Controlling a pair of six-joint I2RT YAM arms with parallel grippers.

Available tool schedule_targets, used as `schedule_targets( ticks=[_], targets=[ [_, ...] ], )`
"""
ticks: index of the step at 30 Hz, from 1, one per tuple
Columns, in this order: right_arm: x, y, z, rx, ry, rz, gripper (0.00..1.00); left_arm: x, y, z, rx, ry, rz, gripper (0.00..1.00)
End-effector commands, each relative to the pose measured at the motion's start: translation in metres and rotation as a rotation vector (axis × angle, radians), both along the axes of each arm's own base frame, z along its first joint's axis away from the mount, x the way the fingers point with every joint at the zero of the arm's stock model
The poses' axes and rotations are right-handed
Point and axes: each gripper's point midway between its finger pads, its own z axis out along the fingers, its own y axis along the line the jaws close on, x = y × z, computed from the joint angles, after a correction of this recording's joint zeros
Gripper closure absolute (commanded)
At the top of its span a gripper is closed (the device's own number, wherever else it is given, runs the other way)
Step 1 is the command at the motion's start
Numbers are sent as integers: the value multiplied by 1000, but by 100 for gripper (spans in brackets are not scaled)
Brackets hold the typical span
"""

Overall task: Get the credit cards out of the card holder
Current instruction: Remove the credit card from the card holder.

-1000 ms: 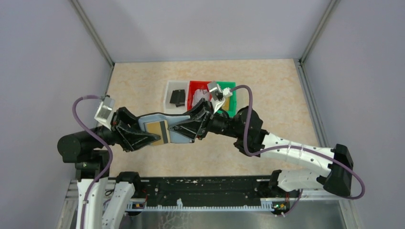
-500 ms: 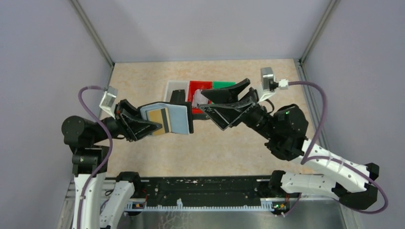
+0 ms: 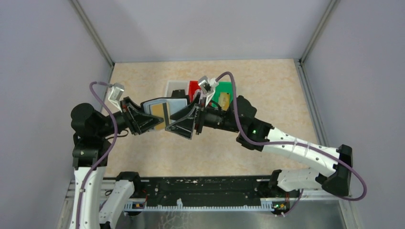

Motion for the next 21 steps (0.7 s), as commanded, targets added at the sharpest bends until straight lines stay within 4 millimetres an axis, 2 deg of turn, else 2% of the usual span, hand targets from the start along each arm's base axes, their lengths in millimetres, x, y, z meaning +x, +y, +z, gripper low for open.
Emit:
schedule_targets(
  ticks=[1,4,11,14,21],
  targets=[
    [-9,-12,18,67,1,34,32,-6,1,19,5,-82,12,100],
    [0,-14,2,57,61,24,32,-6,0,18,-8,-38,-5,100],
    [19,-18,-21,80,179,64,35,-6,-6,12,-21,68,-83,100],
    [19,-16,-25,89,192,81,36,-6,-6,11,-19,91,-102,100],
    [16,-3,-19,112,203,167,43,-3,-7,10,-15,111,-105,100]
  ],
)
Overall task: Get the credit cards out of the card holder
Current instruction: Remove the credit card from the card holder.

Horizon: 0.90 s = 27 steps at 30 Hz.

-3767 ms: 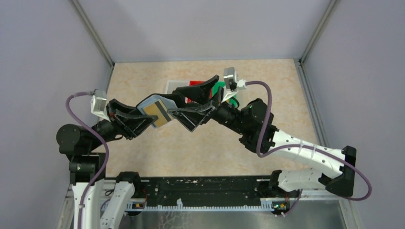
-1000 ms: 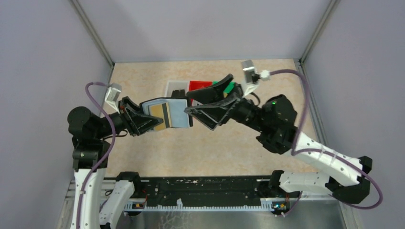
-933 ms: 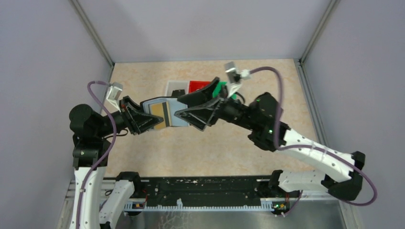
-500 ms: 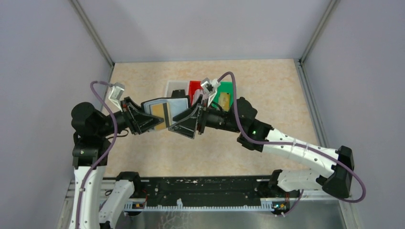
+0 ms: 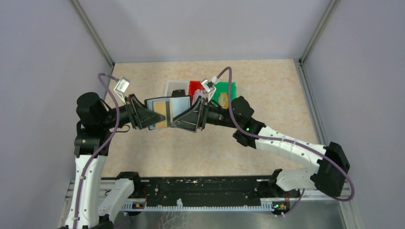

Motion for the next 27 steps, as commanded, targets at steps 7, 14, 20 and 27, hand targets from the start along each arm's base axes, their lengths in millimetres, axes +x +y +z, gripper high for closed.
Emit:
schedule_targets(
  ticks=[7,14,20,27],
  targets=[
    [0,9,23,81,-10,61,44,-19,-4,23,-20,-26,-103,100],
    [0,12,34,136,-1,88,58,-20,-5,21,-26,-1,-115,99],
    [3,16,38,194,36,116,70,-20,-5,16,-30,32,-134,95],
    [10,15,39,203,47,88,87,-9,-2,5,5,48,-65,88]
  ],
)
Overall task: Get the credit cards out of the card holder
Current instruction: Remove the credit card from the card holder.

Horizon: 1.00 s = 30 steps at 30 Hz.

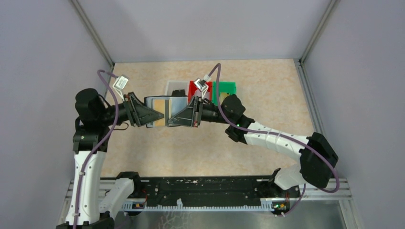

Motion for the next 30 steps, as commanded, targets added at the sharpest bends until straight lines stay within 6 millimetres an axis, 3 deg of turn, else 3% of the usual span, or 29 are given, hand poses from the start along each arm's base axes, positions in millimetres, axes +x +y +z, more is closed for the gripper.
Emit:
schedule_targets(
  ticks=[1,4,14,22,27,30],
  targets=[
    [2,-9,57,181,-76,-49,90,-7,-3,-1,22,5,-21,87],
    [3,-10,56,191,-71,-57,100,-5,-2,-6,32,35,-9,82],
    [4,-16,48,253,-23,-60,100,-22,-7,3,-23,66,-128,56],
    [3,-17,47,262,-16,-56,100,-34,-9,15,-59,31,-178,44],
    [3,-18,38,246,-6,-61,100,-34,-9,18,-69,42,-189,44],
    [3,-20,32,241,4,-66,100,-35,-9,20,-74,37,-198,50]
  ],
)
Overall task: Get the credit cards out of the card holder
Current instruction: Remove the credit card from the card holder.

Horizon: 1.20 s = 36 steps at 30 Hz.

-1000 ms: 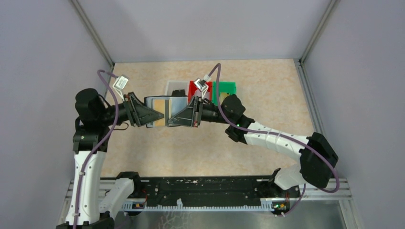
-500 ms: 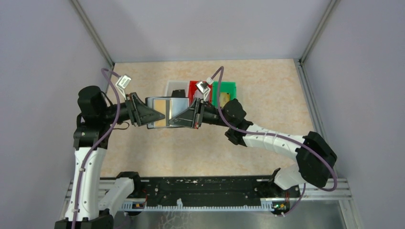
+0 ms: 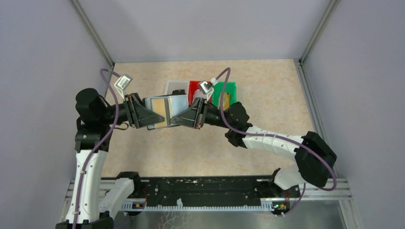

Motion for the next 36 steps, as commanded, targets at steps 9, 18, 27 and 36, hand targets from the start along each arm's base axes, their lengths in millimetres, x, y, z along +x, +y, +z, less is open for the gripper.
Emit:
schedule_targets(
  ticks=[9,18,27,36],
  targets=[
    [1,-15,9,64,-22,-66,100,-14,-2,11,-26,-19,-77,64],
    [3,-11,19,52,-54,-67,86,-14,-2,7,-12,-50,-68,62],
    [13,4,37,35,-91,-58,73,-21,-2,5,0,-62,-85,64],
    [26,1,49,21,-113,-88,77,-26,-1,5,1,-77,-104,63]
  ],
)
